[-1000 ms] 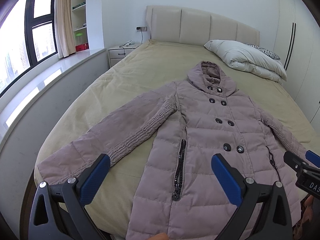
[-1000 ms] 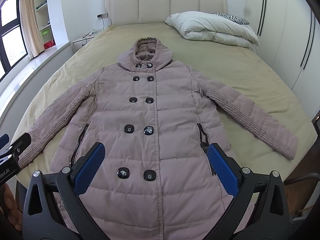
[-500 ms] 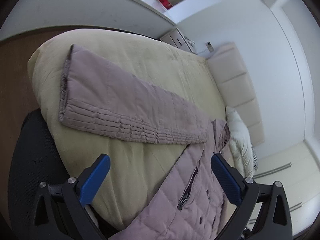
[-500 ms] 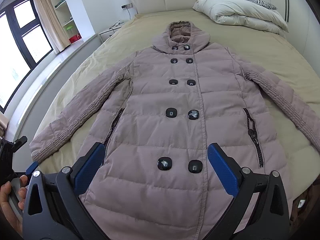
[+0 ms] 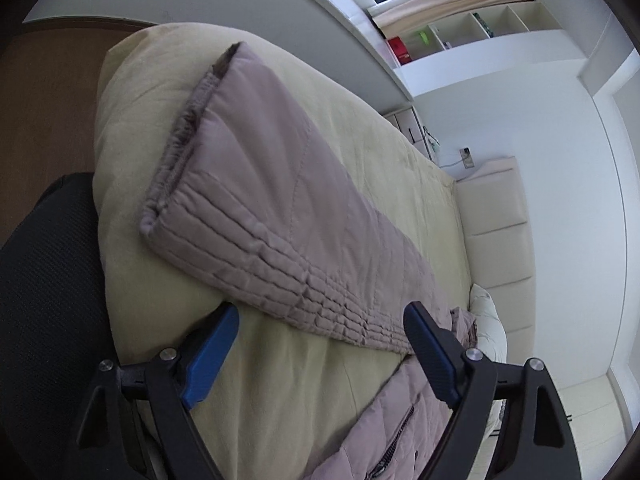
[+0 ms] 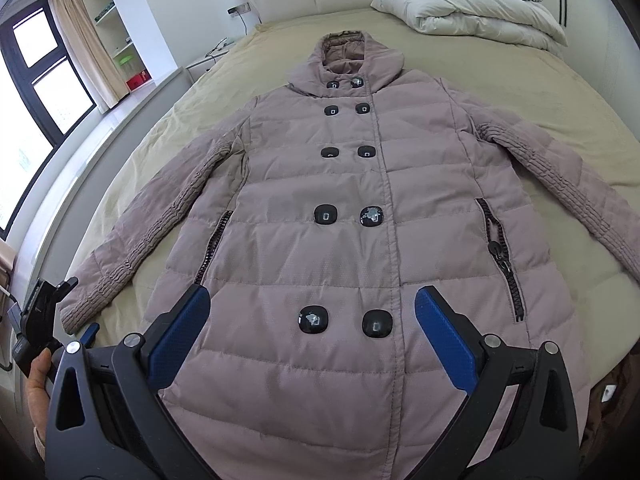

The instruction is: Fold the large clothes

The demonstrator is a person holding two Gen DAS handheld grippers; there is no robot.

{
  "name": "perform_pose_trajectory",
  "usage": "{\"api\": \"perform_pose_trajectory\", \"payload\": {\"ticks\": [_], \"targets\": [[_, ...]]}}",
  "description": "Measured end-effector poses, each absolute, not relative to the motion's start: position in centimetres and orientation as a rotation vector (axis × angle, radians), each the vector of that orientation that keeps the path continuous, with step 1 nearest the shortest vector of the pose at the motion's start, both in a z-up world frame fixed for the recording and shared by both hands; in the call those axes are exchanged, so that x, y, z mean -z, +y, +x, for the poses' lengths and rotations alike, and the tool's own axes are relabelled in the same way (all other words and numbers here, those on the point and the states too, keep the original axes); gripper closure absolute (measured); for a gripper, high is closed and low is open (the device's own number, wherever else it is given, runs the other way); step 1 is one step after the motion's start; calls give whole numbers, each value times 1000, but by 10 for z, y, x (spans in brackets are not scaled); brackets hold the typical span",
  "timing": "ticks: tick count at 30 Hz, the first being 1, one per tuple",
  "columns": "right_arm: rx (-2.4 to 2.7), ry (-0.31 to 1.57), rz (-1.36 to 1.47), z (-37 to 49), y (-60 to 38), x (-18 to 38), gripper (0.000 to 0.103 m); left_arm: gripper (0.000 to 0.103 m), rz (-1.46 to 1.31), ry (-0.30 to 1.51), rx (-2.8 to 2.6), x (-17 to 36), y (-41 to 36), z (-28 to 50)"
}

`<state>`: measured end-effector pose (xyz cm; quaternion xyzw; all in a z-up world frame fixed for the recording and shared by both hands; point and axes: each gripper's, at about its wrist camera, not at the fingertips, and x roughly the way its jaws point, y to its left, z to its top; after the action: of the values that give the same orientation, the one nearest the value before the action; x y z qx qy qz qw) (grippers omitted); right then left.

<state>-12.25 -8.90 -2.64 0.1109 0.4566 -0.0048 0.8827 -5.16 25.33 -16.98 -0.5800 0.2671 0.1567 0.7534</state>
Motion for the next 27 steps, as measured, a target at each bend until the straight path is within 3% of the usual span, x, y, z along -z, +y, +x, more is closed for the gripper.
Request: {"api": "perform_pose_trajectory", "payload": {"ticks": [5, 7, 9, 12, 15, 19, 23, 27], "targets": [[0, 954, 223, -121, -85, 30, 0, 19, -1311, 576, -410, 177, 271, -40], [-2, 944, 226, -123, -86, 30, 0, 30, -1279, 597, -421, 172, 273, -29], [-4, 937, 237, -123, -90, 29, 0, 58, -1237, 618, -430, 166, 276, -16], [-3, 929, 271, -125, -102, 31, 0, 79, -1109, 622, -442, 142, 276, 4], [8, 920, 317, -127, -120, 35, 0, 81, -774, 607, -382, 95, 242, 37], [24, 914, 415, -127, -150, 42, 0, 86, -262, 570, -178, 46, 143, 72], [-1, 909, 565, -119, -183, 54, 5, 88, 59, 575, 35, 53, 47, 82], [-166, 900, 808, -98, -212, 70, 11, 89, 138, 625, 135, 84, 11, 67]]}}
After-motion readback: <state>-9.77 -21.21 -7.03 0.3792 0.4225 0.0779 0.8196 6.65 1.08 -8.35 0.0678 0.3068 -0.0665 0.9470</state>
